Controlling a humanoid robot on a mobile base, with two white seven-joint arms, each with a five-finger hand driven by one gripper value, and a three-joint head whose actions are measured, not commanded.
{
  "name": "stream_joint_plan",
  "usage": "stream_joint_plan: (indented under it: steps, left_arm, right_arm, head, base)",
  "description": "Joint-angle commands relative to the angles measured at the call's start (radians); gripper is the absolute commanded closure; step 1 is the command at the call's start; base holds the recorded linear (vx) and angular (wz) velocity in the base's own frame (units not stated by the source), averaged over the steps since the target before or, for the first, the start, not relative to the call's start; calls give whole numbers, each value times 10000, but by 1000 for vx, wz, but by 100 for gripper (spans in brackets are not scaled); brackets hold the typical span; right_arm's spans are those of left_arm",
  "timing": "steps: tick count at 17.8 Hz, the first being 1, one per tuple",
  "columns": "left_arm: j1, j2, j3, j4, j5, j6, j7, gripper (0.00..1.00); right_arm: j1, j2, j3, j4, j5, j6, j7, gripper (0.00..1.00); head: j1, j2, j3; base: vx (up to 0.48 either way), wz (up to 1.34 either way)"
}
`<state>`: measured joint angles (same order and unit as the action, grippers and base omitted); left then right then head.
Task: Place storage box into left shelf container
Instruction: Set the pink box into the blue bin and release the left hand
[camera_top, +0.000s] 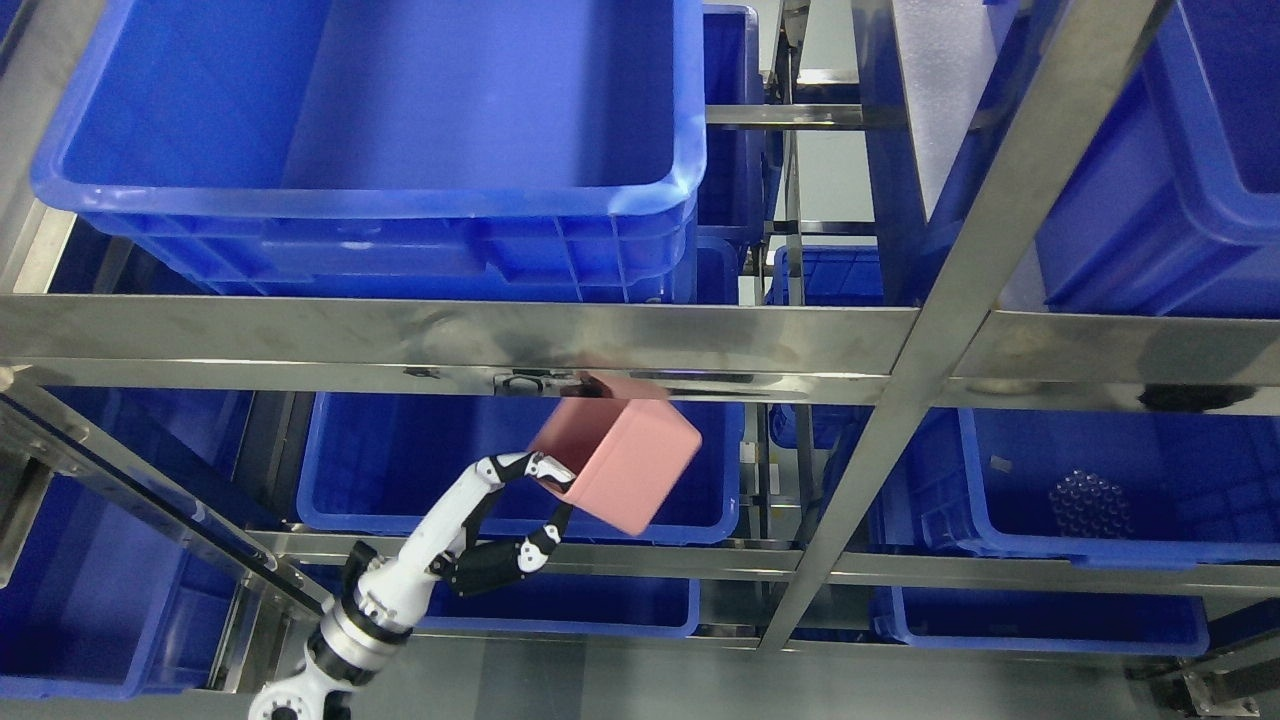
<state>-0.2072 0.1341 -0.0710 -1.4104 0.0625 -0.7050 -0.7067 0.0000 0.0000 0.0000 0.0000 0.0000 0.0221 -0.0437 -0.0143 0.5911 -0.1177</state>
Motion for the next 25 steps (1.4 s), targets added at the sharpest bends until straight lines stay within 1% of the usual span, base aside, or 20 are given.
stream_joint_plan:
  steps: [1,3,4,6,7,10,12,13,14,15,17,18,19,21,22,23,25]
  left_arm:
    - [-2371,57,1033,2748,-3303,162,-510,95]
    - [-3201,-235,911,3638,-4316,162,-527,95]
    - [-3509,-525,834,4174,-5021,132,-527,95]
    - [-3909,-1047,833,4638,-6005,162,-527,95]
    - [-4032,-1167,833,4837,-6450,162,-527,95]
    - [-4064,-1167,681,5268,-7494,162,-511,95]
    - [-4064,-1167,465,5452,-7681,178,-450,94]
    - [-4064,-1167,465,5438,-7651,178,-404,92]
    - [-4064,-1167,511,5377,-7605,163,-374,88]
    - [-4064,-1167,557,5285,-7559,162,-343,77]
    - [-4064,-1167,603,4994,-7498,132,-160,42]
    - [-4049,-1167,649,4765,-7345,132,9,34]
    - [-4049,-1167,725,4459,-6949,147,147,32]
    - [-3957,-1167,802,3860,-5541,345,240,31]
    - [-3820,-1167,802,3508,-4699,696,256,29]
    - [-3560,-1167,787,2958,-3764,1307,362,25]
    - [-2856,-1167,680,1670,-2166,2596,973,17]
  right_arm:
    - [92,-175,-46,-175,15,-6,8,0]
    - [92,-175,-46,-175,15,-6,8,0]
    - [92,-175,-46,-175,15,-6,8,0]
    - [92,-175,-46,-175,15,-6,8,0]
    - [92,-175,-46,-175,15,-6,8,0]
    - [92,-175,-46,-175,15,-6,8,0]
    - [92,-175,-46,-175,15,-6,8,0]
    - [92,-175,-46,-175,15,-6,8,0]
    - [92,-175,-46,-175,15,-6,8,0]
    - [92,-175,-46,-175,15,-6,8,0]
    - [92,-175,-46,-175,15,-6,8,0]
    - [92,-175,-46,-175,15,-6,8,0]
    - [92,-175,-46,-175,15,-6,8,0]
    - [92,-175,-46,-175,15,-6,8,0]
    - [92,-175,-46,-175,15,-6,8,0]
    - [92,-175,-46,-175,15,-6,8,0]
    - [92,-175,-46,-175,15,-6,8,0]
  head:
    - [0,0,0]
    - [0,0,0]
    - [0,0,0]
    - [0,0,0]
    - [0,0,0]
    - [0,0,0]
    - [0,0,0]
    - [0,0,0]
    - [0,0,0]
    - [0,0,0]
    - [0,0,0]
    - [0,0,0]
    - [0,0,0]
    - [0,0,0]
    - [0,0,0]
    - [0,0,0]
    - [0,0,0]
  base:
    - [0,0]
    - [0,0]
    - [0,0]
    - [0,0]
    - [0,0]
    - [0,0]
    - [0,0]
    - [0,0]
    - [0,0]
    - [0,0]
    - [0,0]
    - [0,0]
    - [0,0]
    - [0,0]
    - [0,0]
    - [0,0]
    - [0,0]
